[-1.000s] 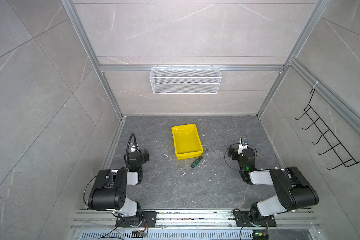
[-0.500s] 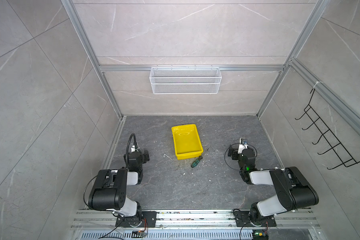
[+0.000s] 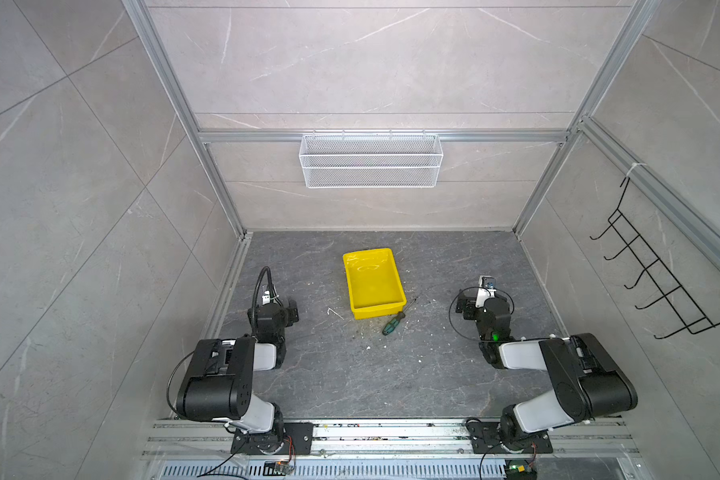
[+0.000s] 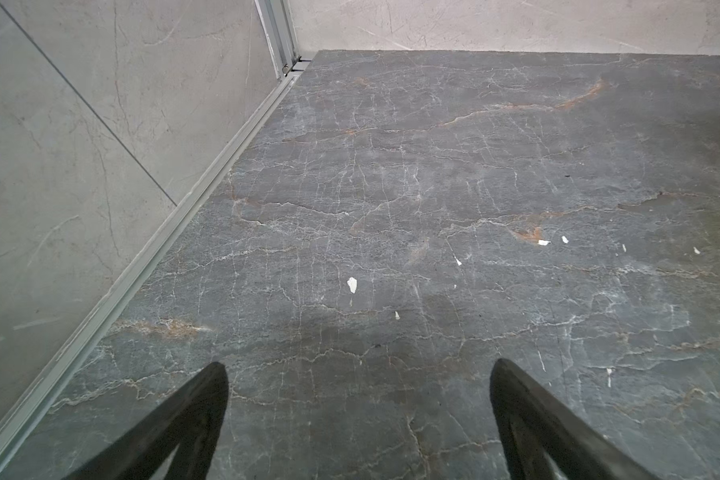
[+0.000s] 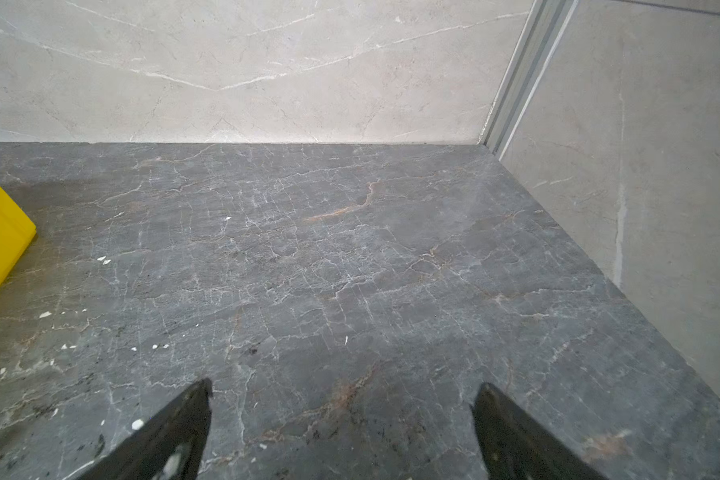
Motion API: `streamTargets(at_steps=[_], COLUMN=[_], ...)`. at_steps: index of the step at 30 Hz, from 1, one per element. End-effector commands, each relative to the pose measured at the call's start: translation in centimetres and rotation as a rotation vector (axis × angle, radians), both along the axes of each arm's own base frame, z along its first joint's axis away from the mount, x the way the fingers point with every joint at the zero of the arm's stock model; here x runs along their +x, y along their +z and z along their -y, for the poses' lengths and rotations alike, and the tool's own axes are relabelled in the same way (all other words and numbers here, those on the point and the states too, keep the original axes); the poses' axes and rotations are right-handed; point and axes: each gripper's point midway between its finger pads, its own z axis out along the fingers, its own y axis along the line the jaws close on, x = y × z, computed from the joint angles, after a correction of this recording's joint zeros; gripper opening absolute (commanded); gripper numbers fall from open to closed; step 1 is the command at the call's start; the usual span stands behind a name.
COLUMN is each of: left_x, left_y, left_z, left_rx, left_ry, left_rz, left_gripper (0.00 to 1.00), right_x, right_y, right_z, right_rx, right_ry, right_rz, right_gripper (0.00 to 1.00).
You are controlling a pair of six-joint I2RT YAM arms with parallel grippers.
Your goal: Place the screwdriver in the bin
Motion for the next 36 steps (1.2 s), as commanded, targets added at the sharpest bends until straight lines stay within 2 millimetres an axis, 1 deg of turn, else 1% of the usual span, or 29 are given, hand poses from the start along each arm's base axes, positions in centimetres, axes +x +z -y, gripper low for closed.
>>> streamTargets(at_steps=[1, 3, 6, 9, 10, 11, 12, 13, 14, 15, 16, 17, 18, 20, 22, 23, 25, 26, 27, 28, 29, 30, 31, 32, 33, 35, 36], left_x=[0.9, 1.0, 0.8, 1.3, 1.7, 2.1, 2.6, 2.9, 3.1, 3.3, 3.5, 3.8, 4.1, 4.8, 5.2, 5.0, 4.5, 4.3, 3.9, 3.8, 3.8, 4.5, 4.7, 4.6, 4.4, 4.2, 4.1], left_y=[1.8, 2.0, 2.3, 3.4, 3.9, 4.3, 5.0, 5.6, 6.0, 6.6, 7.3, 8.2, 9.2, 11.4, 12.9, 13.1, 13.3, 12.9, 11.7, 10.4, 8.6, 8.0, 8.6, 9.8, 10.1, 8.9, 8.4], left_z=[0.7, 1.0, 1.9, 2.3, 2.8, 2.9, 3.1, 3.4, 3.9, 4.9, 6.1, 7.3, 9.1, 12.6, 15.8, 17.3, 20.7, 22.2, 22.8, 22.8, 22.5, 21.9, 22.1, 22.9, 23.1, 21.4, 20.2], left_rx=[-0.008, -0.005, -0.012, -0.011, -0.034, -0.053, -0.08, -0.113, -0.146, -0.18, -0.214, -0.251, -0.299, -0.37, -0.408, -0.43, -0.474, -0.477, -0.471, -0.452, -0.444, -0.483, -0.517, -0.496, -0.454, -0.418, -0.406], left_ry=[-0.04, -0.065, -0.118, -0.146, -0.165, -0.161, -0.16, -0.157, -0.16, -0.183, -0.203, -0.213, -0.238, -0.302, -0.341, -0.377, -0.534, -0.607, -0.636, -0.63, -0.6, -0.531, -0.532, -0.597, -0.614, -0.515, -0.449], left_rz=[0.063, 0.07, 0.076, 0.051, -0.005, -0.069, -0.136, -0.195, -0.236, -0.258, -0.244, -0.212, -0.169, -0.093, -0.059, -0.085, -0.15, -0.187, -0.241, -0.284, -0.314, -0.317, -0.348, -0.355, -0.358, -0.34, -0.34], left_gripper=[1.0, 1.0, 1.0, 1.0, 1.0, 1.0, 1.0, 1.0, 1.0, 1.0, 1.0, 1.0, 1.0, 1.0, 1.0, 1.0, 1.0, 1.0, 1.0, 1.0, 1.0, 1.0, 1.0, 1.0, 1.0, 1.0, 1.0], right_x=[-0.9, -1.8, -3.5, -5.2, -6.0, -6.6, -7.3, -7.9, -8.4, -9.3, -10.7, -11.9, -12.0, -10.8, -10.4, -10.1, -9.9, -9.8, -9.9, -10.0, -10.1, -10.2, -10.3, -10.2, -9.9, -9.3, -9.3], right_y=[0.6, 2.3, 5.6, 10.1, 11.7, 12.8, 14.2, 15.1, 15.4, 14.9, 13.4, 11.9, 10.5, 8.3, 6.3, 5.8, 5.1, 5.0, 5.1, 5.0, 5.0, 5.0, 4.7, 4.2, 3.5, 2.6, 2.3], right_z=[-0.9, -0.4, 0.6, -0.8, -1.4, -1.5, -1.3, -0.4, 0.9, 3.3, 5.6, 6.9, 7.2, 5.8, 4.8, 4.5, 4.4, 4.5, 4.5, 4.4, 4.1, 3.7, 3.0, 1.9, 0.3, -3.1, -4.5], right_rx=[-0.021, -0.021, -0.019, 0.028, 0.049, 0.07, 0.11, 0.166, 0.238, 0.349, 0.461, 0.542, 0.552, 0.509, 0.481, 0.457, 0.402, 0.383, 0.372, 0.37, 0.376, 0.388, 0.412, 0.454, 0.514, 0.645, 0.696], right_ry=[0.049, 0.027, -0.016, 0.078, 0.115, 0.125, 0.111, 0.053, -0.043, -0.219, -0.418, -0.558, -0.609, -0.554, -0.551, -0.545, -0.549, -0.552, -0.552, -0.546, -0.53, -0.515, -0.488, -0.444, -0.379, -0.239, -0.206], right_rz=[0.036, 0.081, 0.079, 0.127, 0.143, 0.148, 0.16, 0.165, 0.165, 0.151, 0.111, 0.082, 0.043, -0.085, -0.25, -0.306, -0.39, -0.407, -0.419, -0.434, -0.451, -0.468, -0.492, -0.524, -0.552, -0.587, -0.59], right_gripper=[0.99, 0.99, 0.99, 0.99, 0.99, 0.99, 0.99, 0.99, 0.99, 0.99, 0.99, 1.0, 1.0, 0.99, 0.99, 0.99, 0.99, 0.99, 1.0, 0.99, 1.0, 0.99, 0.99, 0.99, 1.0, 0.97, 0.96])
